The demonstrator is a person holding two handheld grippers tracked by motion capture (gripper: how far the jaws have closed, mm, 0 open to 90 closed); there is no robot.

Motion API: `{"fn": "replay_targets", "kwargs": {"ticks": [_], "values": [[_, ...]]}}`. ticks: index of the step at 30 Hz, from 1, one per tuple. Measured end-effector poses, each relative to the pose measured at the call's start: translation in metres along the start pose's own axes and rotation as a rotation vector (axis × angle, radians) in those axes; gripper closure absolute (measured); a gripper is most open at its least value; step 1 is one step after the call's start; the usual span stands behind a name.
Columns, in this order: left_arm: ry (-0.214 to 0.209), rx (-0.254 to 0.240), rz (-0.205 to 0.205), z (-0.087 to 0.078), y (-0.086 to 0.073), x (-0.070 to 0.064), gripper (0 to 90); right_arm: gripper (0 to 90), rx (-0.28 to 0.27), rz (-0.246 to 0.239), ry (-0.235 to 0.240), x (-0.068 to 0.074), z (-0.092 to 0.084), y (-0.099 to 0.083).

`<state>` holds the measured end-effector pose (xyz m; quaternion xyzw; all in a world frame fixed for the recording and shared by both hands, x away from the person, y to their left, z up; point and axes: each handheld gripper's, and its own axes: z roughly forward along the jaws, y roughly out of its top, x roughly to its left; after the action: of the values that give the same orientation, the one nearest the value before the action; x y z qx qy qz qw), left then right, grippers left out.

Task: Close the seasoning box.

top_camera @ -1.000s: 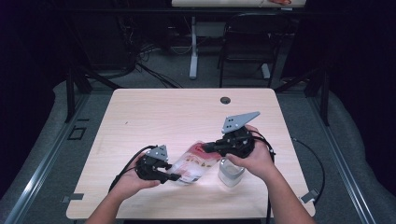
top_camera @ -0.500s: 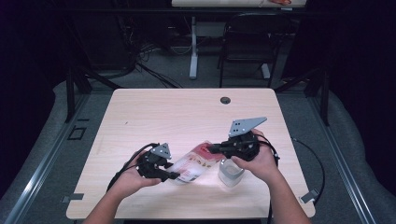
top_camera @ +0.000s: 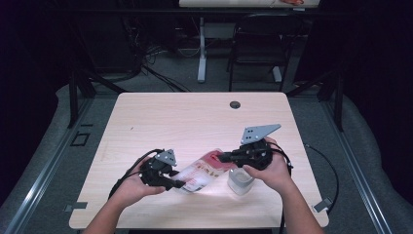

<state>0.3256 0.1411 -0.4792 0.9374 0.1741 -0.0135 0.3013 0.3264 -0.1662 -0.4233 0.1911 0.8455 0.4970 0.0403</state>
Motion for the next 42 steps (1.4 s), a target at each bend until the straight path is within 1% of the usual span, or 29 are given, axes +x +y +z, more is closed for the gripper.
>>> {"fn": "replay_targets", "kwargs": {"ticks": [1, 2, 3, 4, 6, 7, 8, 9, 13, 16, 23, 26, 27, 28, 37, 39, 40, 42], "values": [[-0.005, 0.001, -0.001, -0.001, 0.0, 0.001, 64.4, 90.0, 0.002, 0.002, 0.0, 0.0, 0.0, 0.0], [-0.03, -0.014, -0.009, 0.0, -0.001, 0.001, 64.5, 90.0, -0.001, 0.006, 0.004, -0.001, 0.0, 0.0], [-0.03, -0.013, -0.009, -0.001, -0.001, 0.001, 64.5, 90.0, 0.0, 0.008, 0.006, -0.001, 0.0, -0.001], [-0.024, -0.005, -0.005, -0.002, 0.0, 0.001, 64.5, 90.0, -0.003, 0.011, 0.01, -0.001, 0.0, -0.001], [-0.025, -0.001, -0.006, -0.003, 0.0, 0.001, 64.6, 90.0, -0.004, 0.013, 0.011, -0.002, 0.0, -0.002], [-0.005, 0.013, -0.004, -0.005, 0.001, 0.0, 64.6, 90.0, -0.004, 0.015, 0.011, -0.002, 0.0, -0.003], [-0.009, 0.009, -0.005, -0.005, 0.0, 0.0, 64.6, 90.0, -0.006, 0.016, 0.011, -0.002, 0.0, -0.003], [-0.023, 0.003, -0.007, -0.006, 0.0, 0.001, 64.6, 90.0, -0.006, 0.016, 0.011, -0.001, 0.0, -0.003], [-0.025, -0.001, -0.012, -0.01, 0.001, 0.0, 64.7, 90.0, -0.01, 0.023, 0.013, -0.002, 0.0, -0.004], [-0.02, 0.001, -0.008, -0.013, 0.002, 0.0, 64.9, 90.0, -0.01, 0.028, 0.013, -0.003, 0.0, -0.005], [-0.018, 0.002, -0.013, -0.02, 0.004, 0.001, 65.3, 90.0, -0.015, 0.036, 0.013, -0.004, -0.001, -0.008], [-0.012, 0.001, -0.015, -0.023, 0.005, 0.001, 65.6, 89.9, -0.003, 0.041, 0.004, -0.004, 0.0, -0.009], [-0.003, 0.005, -0.013, -0.025, 0.006, 0.001, 65.7, 89.8, 0.002, 0.041, -0.002, -0.005, 0.0, -0.01], [-0.004, 0.007, -0.01, -0.025, 0.006, 0.002, 65.8, 89.8, 0.008, 0.043, -0.004, -0.006, 0.0, -0.011], [-0.006, -0.011, -0.019, -0.032, 0.011, 0.002, 66.7, 89.7, 0.014, 0.049, -0.009, -0.008, -0.002, -0.013], [-0.002, -0.006, -0.012, -0.034, 0.012, 0.003, 67.0, 89.6, 0.017, 0.05, -0.014, -0.008, -0.002, -0.013], [-0.001, -0.014, -0.019, -0.034, 0.012, 0.003, 67.2, 89.6, 0.017, 0.052, -0.012, -0.008, -0.002, -0.014], [-0.003, -0.013, -0.018, -0.035, 0.014, 0.003, 67.5, 89.6, 0.017, 0.056, -0.009, -0.009, -0.002, -0.015]]}}
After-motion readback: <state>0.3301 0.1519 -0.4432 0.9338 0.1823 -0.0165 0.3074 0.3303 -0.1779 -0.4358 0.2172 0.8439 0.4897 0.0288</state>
